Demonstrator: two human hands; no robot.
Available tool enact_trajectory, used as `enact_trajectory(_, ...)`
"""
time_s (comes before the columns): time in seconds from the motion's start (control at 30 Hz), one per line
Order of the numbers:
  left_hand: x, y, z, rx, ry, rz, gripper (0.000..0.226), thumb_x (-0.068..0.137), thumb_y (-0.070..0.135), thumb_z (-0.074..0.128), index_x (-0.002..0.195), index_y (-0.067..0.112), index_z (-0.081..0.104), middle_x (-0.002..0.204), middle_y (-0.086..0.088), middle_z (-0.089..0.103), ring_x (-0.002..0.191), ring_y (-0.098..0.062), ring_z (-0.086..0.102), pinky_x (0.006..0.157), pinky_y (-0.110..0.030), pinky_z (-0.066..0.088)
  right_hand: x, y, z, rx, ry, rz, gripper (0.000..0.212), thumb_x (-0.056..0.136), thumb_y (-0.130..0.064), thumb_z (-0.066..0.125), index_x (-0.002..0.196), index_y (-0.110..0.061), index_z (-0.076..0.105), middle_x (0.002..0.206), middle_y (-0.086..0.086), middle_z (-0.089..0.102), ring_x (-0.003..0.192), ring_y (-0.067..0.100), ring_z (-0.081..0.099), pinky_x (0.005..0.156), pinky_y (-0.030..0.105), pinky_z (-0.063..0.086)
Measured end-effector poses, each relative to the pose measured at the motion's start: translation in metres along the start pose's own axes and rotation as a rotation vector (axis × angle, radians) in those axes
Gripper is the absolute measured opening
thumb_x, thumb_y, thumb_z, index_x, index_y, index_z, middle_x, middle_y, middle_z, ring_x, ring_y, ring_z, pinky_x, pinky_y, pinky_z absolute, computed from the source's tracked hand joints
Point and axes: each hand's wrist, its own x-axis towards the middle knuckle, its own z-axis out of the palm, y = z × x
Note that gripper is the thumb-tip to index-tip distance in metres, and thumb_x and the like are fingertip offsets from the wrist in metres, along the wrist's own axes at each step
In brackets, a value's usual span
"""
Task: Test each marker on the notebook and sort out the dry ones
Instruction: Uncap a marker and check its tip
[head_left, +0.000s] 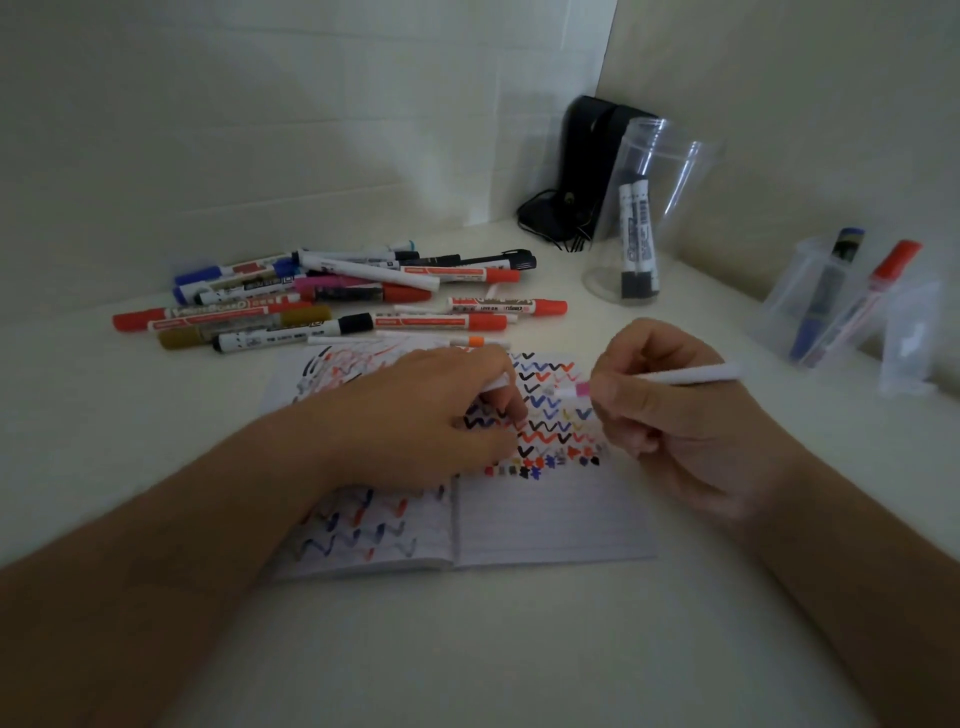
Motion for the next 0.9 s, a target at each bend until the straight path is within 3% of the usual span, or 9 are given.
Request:
enact_trajectory(0.03,0.000,0.001,-0.001,-0.041,0.016,-0.011,0.011,0.103,0.046,0.049,0.111,0.043,0.055,0.109,0.028,0.058,0.101,0.011,0.052,0.086,-0.022,0.047,0.000,-0.001,0.000,0.056,-0.022,-0.005,0.033,0.069,-0.015,0.094,0.080,-0.008,0.064,0.063,0.013,0.052,0.048,0.016,0.044,0.043,0.022,0.034)
enact_trajectory(0.13,-0.002,0.005,-0.002,-0.042,0.047,-0.012,0.024,0.109,0.039,0.032,0.104,0.036,0.055,0.097,0.026,0.060,0.094,0.014,0.051,0.073,-0.010,0.038,0.003,0.000,0.000,0.114,-0.006,0.045,0.028,0.066,-0.017,0.090,0.085,-0.009,0.072,0.068,0.010,0.064,0.054,0.020,0.052,0.049,0.025,0.039)
enact_trajectory(0.2,-0.001,0.005,-0.002,-0.026,0.058,-0.004,0.026,0.110,0.037,0.031,0.100,0.036,0.055,0.092,0.026,0.059,0.090,0.012,0.051,0.069,-0.010,0.036,0.005,0.001,-0.002,0.167,0.015,0.086,0.027,0.063,-0.020,0.080,0.086,-0.008,0.074,0.072,0.011,0.066,0.055,0.021,0.054,0.053,0.026,0.041)
enact_trajectory(0.33,0.000,0.004,0.000,-0.003,0.068,0.021,0.027,0.110,0.035,0.033,0.096,0.037,0.056,0.091,0.023,0.061,0.089,0.010,0.051,0.068,-0.011,0.035,0.006,0.003,-0.003,0.206,0.001,0.117,0.044,0.057,-0.035,0.079,0.090,-0.007,0.076,0.077,0.013,0.068,0.057,0.022,0.055,0.054,0.026,0.046)
enact_trajectory(0.5,0.002,0.003,0.000,0.001,0.078,0.050,0.027,0.110,0.033,0.038,0.090,0.044,0.051,0.089,0.029,0.059,0.092,0.012,0.052,0.070,-0.006,0.035,0.007,0.006,-0.003,0.162,0.031,0.132,0.028,0.079,-0.017,0.053,0.090,-0.006,0.075,0.079,0.014,0.067,0.058,0.023,0.054,0.054,0.027,0.045)
enact_trajectory(0.63,0.002,0.003,0.000,0.013,0.084,0.071,0.024,0.110,0.034,0.038,0.093,0.041,0.054,0.090,0.036,0.057,0.089,0.015,0.051,0.069,-0.007,0.035,0.007,0.006,0.000,0.094,0.056,0.152,0.027,0.078,-0.013,0.052,0.091,-0.008,0.075,0.079,0.014,0.067,0.057,0.024,0.054,0.054,0.028,0.041)
enact_trajectory(0.73,0.003,0.002,0.000,0.041,0.087,0.085,0.024,0.110,0.033,0.039,0.096,0.039,0.058,0.086,0.031,0.058,0.087,0.014,0.050,0.067,-0.009,0.035,0.007,0.006,0.001,0.035,0.085,0.144,0.020,0.079,-0.011,0.057,0.092,-0.009,0.071,0.077,0.014,0.067,0.056,0.024,0.054,0.056,0.031,0.038)
enact_trajectory(0.83,0.005,0.001,0.001,0.077,0.133,0.076,0.019,0.109,0.034,0.042,0.116,0.041,0.058,0.088,0.026,0.061,0.089,0.012,0.053,0.068,-0.013,0.035,0.006,0.005,0.006,-0.005,0.121,0.117,0.004,0.084,-0.009,0.064,0.085,-0.012,0.062,0.075,0.014,0.068,0.053,0.023,0.055,0.049,0.028,0.039)
enact_trajectory(0.9,0.005,0.001,0.001,0.015,0.180,0.065,0.018,0.107,0.036,0.046,0.124,0.042,0.049,0.096,0.025,0.068,0.088,0.013,0.057,0.070,-0.015,0.040,0.005,0.005,0.006,-0.018,0.154,0.095,0.014,0.089,-0.010,0.069,0.080,-0.012,0.058,0.076,0.014,0.069,0.052,0.023,0.054,0.047,0.025,0.039)
